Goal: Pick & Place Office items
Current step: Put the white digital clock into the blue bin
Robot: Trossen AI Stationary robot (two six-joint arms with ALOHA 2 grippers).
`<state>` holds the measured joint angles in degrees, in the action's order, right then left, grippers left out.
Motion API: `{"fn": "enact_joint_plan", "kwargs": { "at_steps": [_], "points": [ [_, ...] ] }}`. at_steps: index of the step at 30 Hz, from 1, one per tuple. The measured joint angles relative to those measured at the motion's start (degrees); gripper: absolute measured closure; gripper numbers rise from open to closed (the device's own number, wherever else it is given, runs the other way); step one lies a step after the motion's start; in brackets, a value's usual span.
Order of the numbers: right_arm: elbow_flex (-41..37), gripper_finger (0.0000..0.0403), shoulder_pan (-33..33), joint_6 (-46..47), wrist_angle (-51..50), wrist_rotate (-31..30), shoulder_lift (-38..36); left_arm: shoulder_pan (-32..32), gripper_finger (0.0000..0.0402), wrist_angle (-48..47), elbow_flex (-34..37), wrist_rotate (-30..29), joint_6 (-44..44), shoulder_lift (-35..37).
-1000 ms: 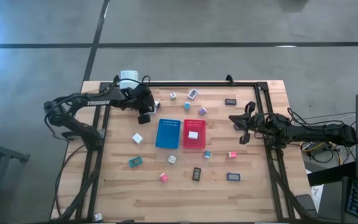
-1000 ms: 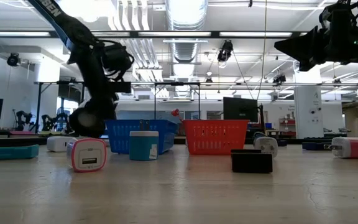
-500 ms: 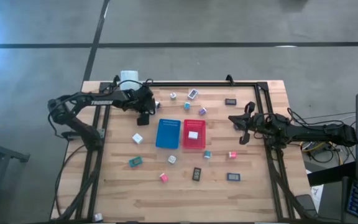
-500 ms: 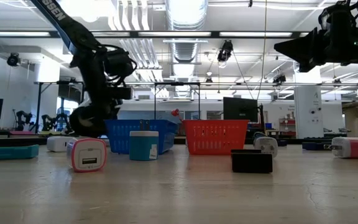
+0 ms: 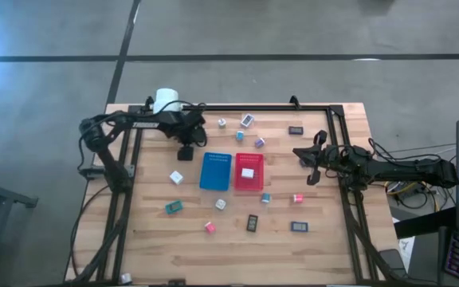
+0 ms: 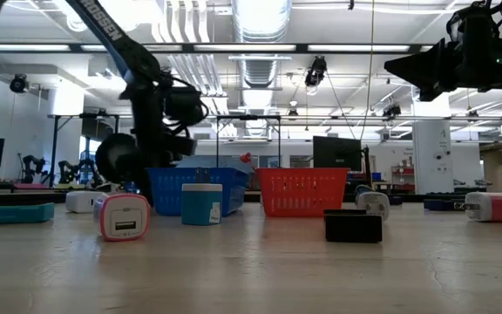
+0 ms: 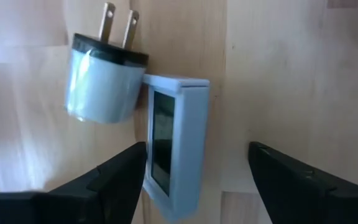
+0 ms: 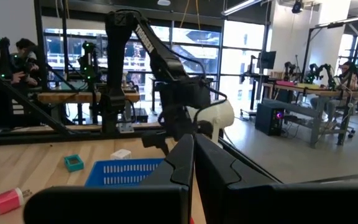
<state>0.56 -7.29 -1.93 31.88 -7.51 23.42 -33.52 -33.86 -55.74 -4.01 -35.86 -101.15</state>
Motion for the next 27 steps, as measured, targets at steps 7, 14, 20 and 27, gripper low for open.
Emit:
{"fn": "enact_joint_plan", "kwargs": {
  "at_steps": [7, 14, 20, 27],
  "points": [
    [0.00, 0.0394, 0.00, 0.01, -0.03, 0.00, 0.00, 0.00, 0.0131, -7.50, -6.85, 0.16, 0.35, -5.89],
    [0.00, 0.0394, 0.02, 0.00, -0.26, 0.00, 0.00, 0.07, 0.0200, -7.77, -7.15, 0.36, 0.40, -5.48],
    [0.00, 0.0394, 0.00, 0.00, -0.28, 0.00, 0.00, 0.04, 0.0259, -6.47, -6.83, 1.76, -2.47, -5.33],
    [0.00, 0.0394, 0.02, 0.01, -0.33, 0.00, 0.00, 0.35, 0.0259, -6.91, -6.76, 1.37, -1.62, -4.50]
  ]
}}
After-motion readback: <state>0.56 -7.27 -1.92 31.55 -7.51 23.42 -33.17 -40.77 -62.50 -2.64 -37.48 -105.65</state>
